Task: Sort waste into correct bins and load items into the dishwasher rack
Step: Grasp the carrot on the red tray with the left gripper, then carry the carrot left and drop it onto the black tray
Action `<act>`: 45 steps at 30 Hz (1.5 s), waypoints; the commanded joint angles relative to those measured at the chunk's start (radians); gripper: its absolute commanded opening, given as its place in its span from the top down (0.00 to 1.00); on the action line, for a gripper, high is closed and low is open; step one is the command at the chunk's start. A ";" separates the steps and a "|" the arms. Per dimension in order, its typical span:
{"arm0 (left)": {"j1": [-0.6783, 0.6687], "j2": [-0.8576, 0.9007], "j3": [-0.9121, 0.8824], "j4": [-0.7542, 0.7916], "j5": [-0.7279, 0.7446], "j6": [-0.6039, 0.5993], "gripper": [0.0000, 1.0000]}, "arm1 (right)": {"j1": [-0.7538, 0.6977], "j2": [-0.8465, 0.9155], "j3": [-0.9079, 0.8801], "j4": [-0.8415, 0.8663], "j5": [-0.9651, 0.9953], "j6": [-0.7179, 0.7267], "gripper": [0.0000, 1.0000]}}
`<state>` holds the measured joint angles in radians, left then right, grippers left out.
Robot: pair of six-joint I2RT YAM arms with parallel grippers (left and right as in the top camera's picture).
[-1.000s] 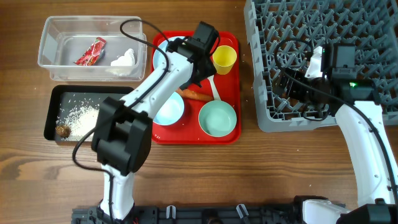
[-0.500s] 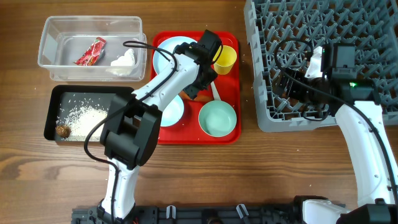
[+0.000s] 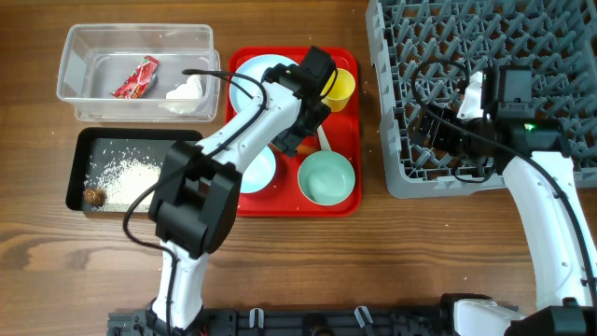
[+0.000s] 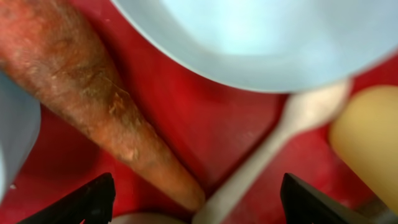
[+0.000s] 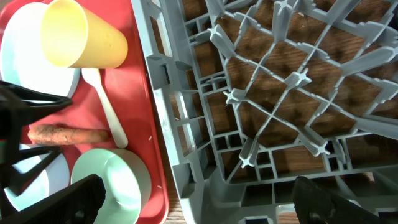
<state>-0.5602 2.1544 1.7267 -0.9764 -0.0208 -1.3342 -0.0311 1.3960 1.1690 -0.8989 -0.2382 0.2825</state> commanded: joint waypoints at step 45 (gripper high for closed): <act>0.139 -0.491 -0.122 -0.082 -0.301 0.130 0.96 | 0.001 -0.012 0.002 0.009 0.013 -0.020 0.00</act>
<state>-0.5072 1.7729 1.6043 -0.9764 -0.2218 -1.2297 -0.0311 1.3960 1.1690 -0.8925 -0.2382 0.2825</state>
